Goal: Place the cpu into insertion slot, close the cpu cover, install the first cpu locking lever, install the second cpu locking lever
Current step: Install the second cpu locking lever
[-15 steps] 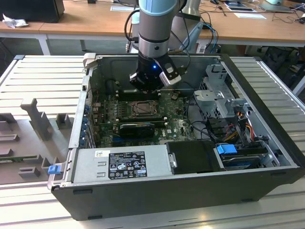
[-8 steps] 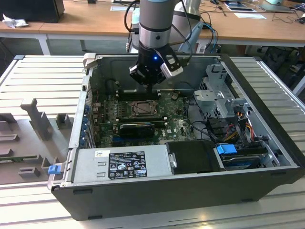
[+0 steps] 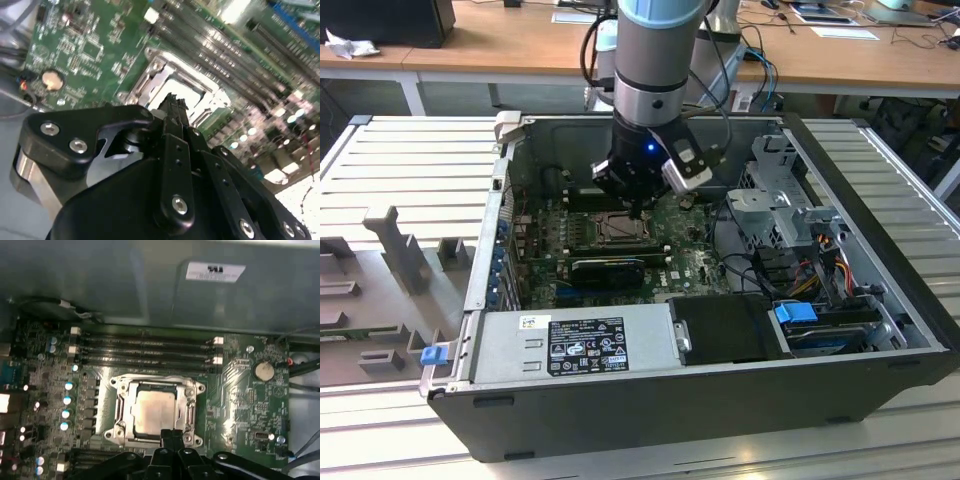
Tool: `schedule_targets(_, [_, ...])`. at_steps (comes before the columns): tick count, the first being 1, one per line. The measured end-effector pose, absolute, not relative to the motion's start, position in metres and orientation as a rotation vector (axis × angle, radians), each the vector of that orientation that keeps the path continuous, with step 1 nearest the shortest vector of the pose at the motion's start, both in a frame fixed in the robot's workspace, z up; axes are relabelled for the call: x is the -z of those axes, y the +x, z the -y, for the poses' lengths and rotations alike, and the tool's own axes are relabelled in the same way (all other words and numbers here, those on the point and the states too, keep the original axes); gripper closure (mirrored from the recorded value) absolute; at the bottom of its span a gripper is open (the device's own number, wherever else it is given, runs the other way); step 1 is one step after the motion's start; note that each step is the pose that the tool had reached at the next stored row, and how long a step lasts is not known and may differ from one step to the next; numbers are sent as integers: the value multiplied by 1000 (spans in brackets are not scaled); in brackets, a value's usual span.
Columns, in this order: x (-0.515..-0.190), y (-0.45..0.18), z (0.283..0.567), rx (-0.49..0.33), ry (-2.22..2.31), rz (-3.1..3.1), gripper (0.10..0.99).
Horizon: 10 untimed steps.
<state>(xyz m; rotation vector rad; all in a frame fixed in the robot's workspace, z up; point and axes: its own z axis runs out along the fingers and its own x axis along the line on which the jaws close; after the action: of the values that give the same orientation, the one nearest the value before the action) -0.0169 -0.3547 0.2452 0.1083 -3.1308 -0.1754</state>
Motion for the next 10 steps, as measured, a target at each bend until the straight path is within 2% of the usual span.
schedule_targets(5, [-239, -17, 376, 182, 108, 3125, 980])
schedule_targets(10, [-239, -25, 380, 197, 108, 3124, 980])
